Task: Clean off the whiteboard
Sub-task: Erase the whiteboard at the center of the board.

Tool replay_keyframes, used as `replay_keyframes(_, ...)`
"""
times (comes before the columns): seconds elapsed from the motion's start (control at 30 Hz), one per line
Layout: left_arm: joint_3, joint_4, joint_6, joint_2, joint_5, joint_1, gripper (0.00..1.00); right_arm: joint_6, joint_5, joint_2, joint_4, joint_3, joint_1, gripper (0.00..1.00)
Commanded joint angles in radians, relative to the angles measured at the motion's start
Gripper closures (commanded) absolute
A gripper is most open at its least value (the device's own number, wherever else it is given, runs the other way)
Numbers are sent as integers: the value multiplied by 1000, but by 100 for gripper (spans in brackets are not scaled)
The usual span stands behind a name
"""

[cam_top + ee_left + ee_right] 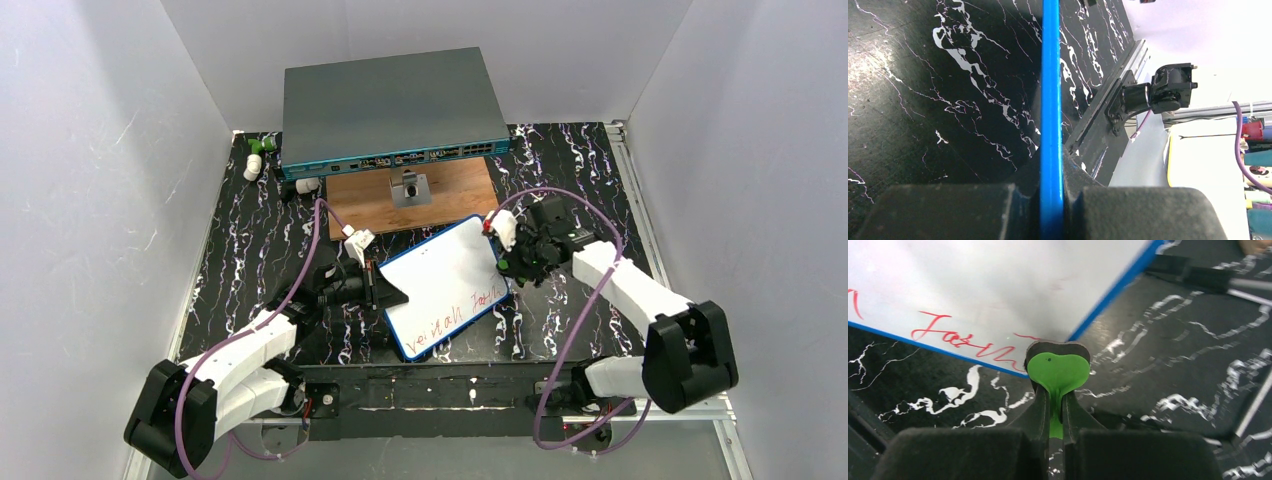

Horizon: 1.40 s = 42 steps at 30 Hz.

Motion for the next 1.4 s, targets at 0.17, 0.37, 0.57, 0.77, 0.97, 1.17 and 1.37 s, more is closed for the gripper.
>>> replay_keyframes(0.17, 21, 24, 24, -35, 47, -4, 100, 0, -24, -19, 36, -27, -18, 99)
replay_keyframes(0.37, 21, 32, 22, -28, 47, -1, 100, -32, 17, 43, 13, -32, 100, 99)
replay_keyframes(0.57, 19, 29, 22, -37, 44, 1, 100, 3, 159, 72, 47, -28, 136, 99)
replay_keyframes(0.77, 16, 34, 21, -33, 49, 1, 100, 81, 312, 108, 127, -14, 70, 99)
replay_keyframes(0.97, 17, 35, 20, -30, 49, 1, 100, 108, 270, 101, 135, -6, 72, 99)
replay_keyframes(1.17, 17, 36, 18, -23, 46, 1, 100, 46, 75, 55, 58, -16, 168, 99)
replay_keyframes(1.37, 16, 36, 19, -24, 44, 1, 100, 79, 193, 45, 140, -24, 179, 99)
